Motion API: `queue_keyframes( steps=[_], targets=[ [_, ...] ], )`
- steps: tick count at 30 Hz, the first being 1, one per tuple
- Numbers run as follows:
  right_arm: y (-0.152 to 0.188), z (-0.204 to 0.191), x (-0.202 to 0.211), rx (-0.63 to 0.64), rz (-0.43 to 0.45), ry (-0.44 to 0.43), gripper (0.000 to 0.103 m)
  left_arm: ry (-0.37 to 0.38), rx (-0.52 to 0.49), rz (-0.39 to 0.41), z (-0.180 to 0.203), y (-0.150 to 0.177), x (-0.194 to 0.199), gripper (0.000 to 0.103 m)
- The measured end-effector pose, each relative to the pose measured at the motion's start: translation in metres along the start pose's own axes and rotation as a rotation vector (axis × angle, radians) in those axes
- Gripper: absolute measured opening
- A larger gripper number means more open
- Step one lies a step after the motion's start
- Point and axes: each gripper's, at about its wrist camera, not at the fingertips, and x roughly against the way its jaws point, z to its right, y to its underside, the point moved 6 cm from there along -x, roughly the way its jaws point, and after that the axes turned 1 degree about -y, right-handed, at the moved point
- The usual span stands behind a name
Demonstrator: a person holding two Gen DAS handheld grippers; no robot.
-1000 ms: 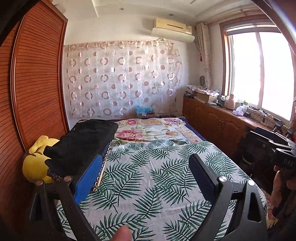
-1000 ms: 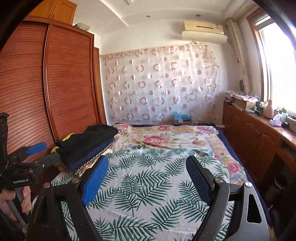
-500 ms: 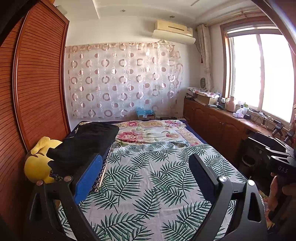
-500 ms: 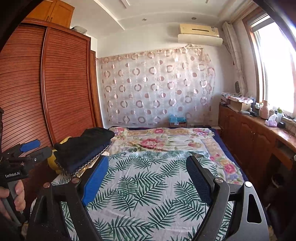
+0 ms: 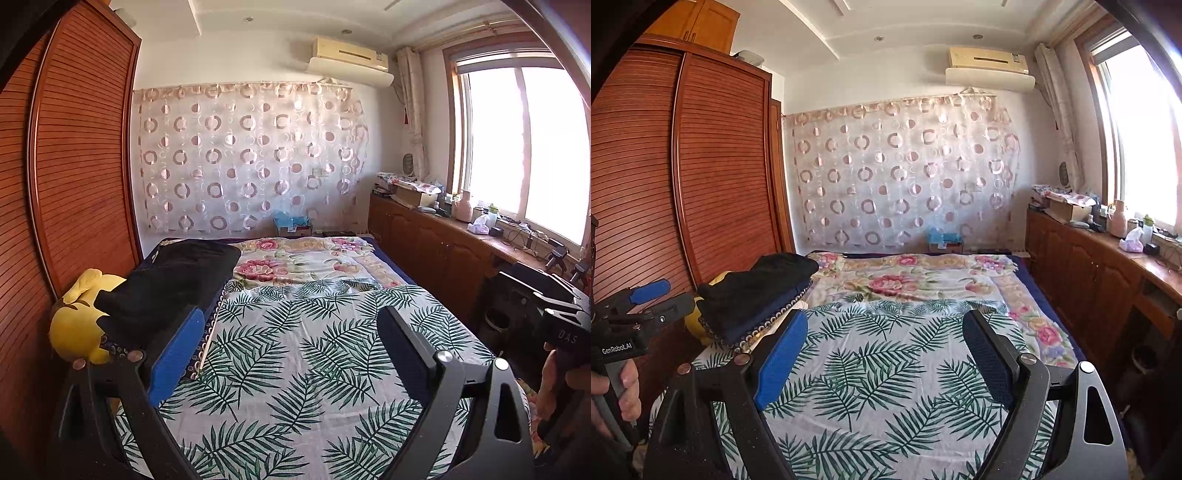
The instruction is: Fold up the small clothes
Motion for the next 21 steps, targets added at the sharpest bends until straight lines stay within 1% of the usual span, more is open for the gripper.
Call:
queue_keyframes(
  steps=[21],
  targets=[
    [0.000,0.011,0.000,0.003,-0.007,-0.003,0.087,-0.001,-0.001,0.001,0.000,0.000,0.000,0.095]
  ],
)
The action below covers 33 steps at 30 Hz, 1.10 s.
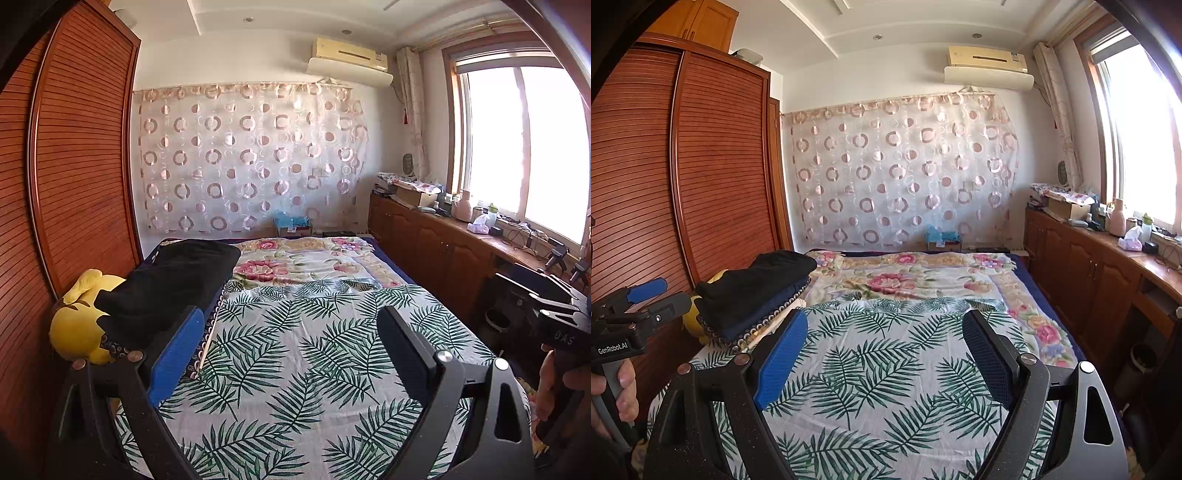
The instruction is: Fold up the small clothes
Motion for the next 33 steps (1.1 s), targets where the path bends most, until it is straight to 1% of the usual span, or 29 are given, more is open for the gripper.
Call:
queue_keyframes(
  steps=[33],
  targets=[
    [0.001,0.012,0.002,0.003,-0.003,-0.005,0.087,-0.002,-0.001,0.003,-0.001,0.001,0.000,0.095]
  ],
)
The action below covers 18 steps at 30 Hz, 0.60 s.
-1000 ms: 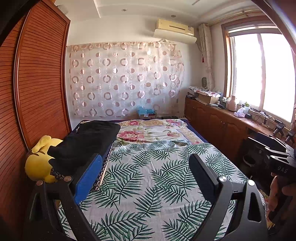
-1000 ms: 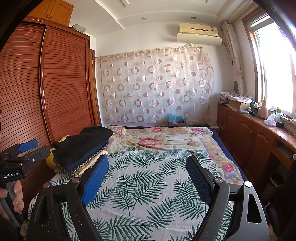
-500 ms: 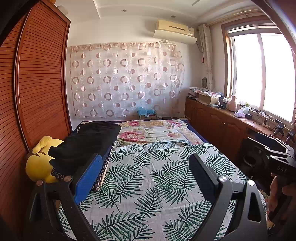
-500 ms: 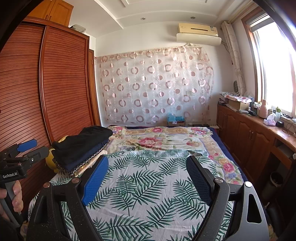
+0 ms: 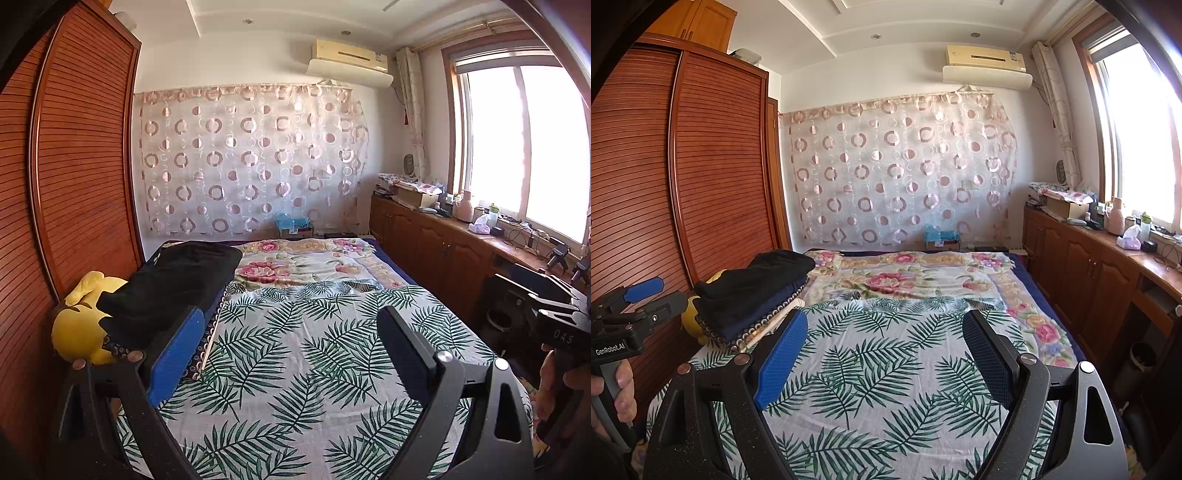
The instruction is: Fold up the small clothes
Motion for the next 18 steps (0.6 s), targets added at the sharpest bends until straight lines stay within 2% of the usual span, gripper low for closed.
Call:
queue_keyframes(
  steps=[18],
  targets=[
    [-0.0004,0.0025,-0.0013,0.000,-0.001,-0.002,0.087,-0.001,0.000,0.001,0.0001,0.0006,0.0000,0.095]
  ],
)
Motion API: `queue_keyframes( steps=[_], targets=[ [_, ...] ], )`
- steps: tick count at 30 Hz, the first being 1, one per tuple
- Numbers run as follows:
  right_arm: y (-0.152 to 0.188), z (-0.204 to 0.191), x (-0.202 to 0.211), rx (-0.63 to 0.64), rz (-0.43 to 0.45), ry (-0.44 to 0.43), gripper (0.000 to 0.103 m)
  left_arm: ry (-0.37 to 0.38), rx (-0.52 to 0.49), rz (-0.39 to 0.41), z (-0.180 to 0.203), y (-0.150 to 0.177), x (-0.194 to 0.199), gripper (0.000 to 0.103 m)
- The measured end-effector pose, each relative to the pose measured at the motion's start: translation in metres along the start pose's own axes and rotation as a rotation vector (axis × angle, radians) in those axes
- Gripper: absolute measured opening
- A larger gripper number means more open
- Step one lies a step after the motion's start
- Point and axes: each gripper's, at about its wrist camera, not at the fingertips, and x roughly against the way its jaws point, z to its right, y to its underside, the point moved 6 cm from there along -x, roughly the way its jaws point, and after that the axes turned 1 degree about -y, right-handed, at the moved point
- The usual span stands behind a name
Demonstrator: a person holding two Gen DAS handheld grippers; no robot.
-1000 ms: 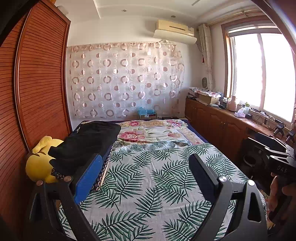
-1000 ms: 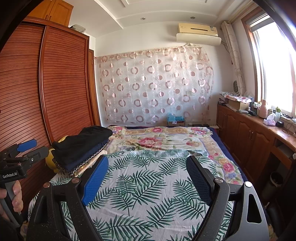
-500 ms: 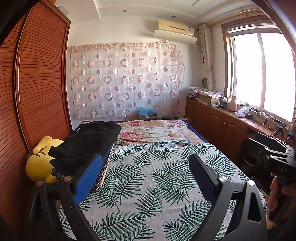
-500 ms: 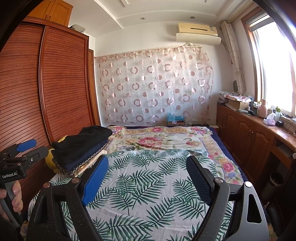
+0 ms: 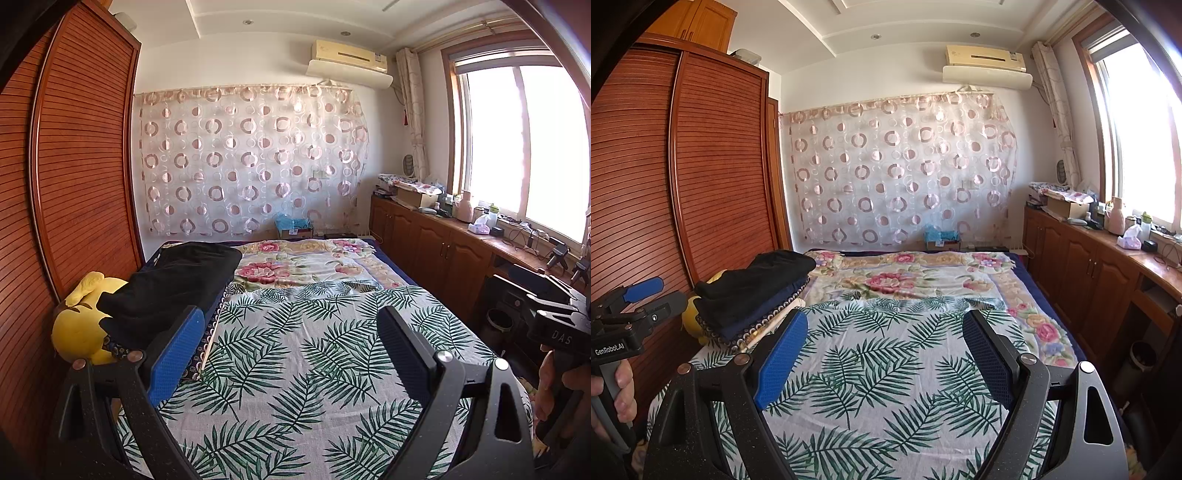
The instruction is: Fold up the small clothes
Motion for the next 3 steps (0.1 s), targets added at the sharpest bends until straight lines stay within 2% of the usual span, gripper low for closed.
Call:
queue_keyframes(
  steps=[3],
  targets=[
    [-0.0002,0.0009,0.0002,0.001,-0.001,-0.002,0.087,0.001,0.003,0.002,-0.0013,-0.0004,0.0001,0.095]
  ],
)
